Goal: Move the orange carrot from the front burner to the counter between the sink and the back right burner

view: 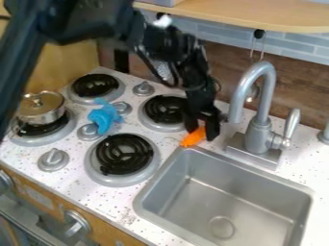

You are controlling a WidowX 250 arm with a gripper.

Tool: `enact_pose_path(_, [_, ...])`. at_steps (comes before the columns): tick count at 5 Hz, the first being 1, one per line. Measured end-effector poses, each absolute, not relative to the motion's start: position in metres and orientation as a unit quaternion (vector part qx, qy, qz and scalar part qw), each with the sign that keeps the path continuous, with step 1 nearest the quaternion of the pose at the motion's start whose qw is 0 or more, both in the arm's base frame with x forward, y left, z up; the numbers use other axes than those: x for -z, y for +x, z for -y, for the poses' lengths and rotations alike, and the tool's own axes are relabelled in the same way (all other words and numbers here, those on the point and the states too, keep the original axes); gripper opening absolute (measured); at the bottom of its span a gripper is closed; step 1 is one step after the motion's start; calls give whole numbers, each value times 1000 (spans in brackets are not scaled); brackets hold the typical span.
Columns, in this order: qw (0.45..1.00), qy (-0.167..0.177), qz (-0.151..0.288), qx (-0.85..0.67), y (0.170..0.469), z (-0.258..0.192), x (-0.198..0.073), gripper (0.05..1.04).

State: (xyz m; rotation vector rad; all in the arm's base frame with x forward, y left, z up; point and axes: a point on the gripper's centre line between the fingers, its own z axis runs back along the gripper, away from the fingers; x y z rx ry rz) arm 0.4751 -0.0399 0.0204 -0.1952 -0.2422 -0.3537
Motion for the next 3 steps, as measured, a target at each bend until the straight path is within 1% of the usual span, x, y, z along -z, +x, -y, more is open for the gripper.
enact_pose_path(1, [964, -98, 151, 194, 453, 30, -54, 997])
enact_pose_path(2, [956, -86, 182, 214, 423, 24, -77, 997])
enact_pose_path(3, [949, -60, 211, 228, 392, 15, -93, 997])
